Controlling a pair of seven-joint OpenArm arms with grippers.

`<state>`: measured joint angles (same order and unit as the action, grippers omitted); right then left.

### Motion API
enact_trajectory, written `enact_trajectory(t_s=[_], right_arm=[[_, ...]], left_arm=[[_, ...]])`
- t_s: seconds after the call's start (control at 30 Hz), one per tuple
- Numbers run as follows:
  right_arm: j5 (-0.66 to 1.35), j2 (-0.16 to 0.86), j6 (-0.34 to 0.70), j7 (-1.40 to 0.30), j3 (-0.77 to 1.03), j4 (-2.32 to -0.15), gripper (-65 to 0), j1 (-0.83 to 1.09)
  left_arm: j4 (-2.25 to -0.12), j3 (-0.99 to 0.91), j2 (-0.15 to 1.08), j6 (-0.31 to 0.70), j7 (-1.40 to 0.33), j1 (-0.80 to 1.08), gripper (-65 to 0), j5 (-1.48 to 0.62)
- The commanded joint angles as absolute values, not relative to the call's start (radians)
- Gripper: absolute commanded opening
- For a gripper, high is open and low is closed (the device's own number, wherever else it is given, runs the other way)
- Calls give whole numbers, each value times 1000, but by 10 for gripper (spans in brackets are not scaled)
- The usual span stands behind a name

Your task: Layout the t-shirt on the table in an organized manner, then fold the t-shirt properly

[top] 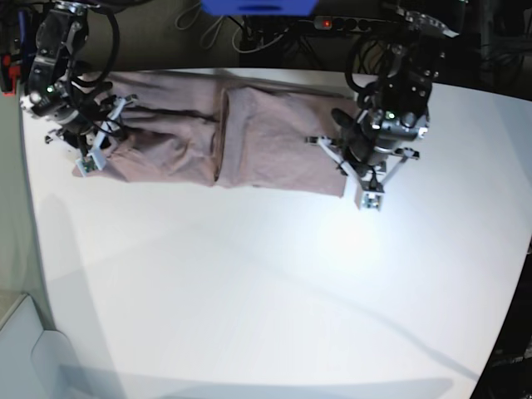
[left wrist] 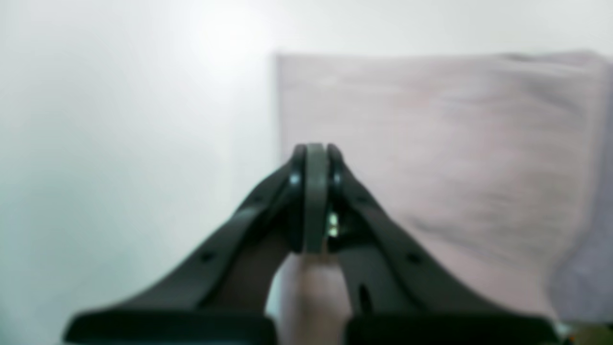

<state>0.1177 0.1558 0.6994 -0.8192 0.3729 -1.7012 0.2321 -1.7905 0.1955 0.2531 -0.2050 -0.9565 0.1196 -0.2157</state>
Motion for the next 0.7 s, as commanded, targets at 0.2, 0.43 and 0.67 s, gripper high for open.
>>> enact_trajectory(t_s=[0.2, 0.43, 0.67], right_arm=[[133, 139, 698, -863, 429, -1943, -355, 251], [134, 128, 698, -917, 498, -1923, -355, 222], [134, 116, 698, -914, 535, -1794, -349, 182]], left_arm=[[-1607, 186, 268, -209, -802, 122, -650, -213], [-1575, 185, 271, -209, -792, 122, -650, -213], [-1575, 185, 272, -209, -792, 124, -650, -213]])
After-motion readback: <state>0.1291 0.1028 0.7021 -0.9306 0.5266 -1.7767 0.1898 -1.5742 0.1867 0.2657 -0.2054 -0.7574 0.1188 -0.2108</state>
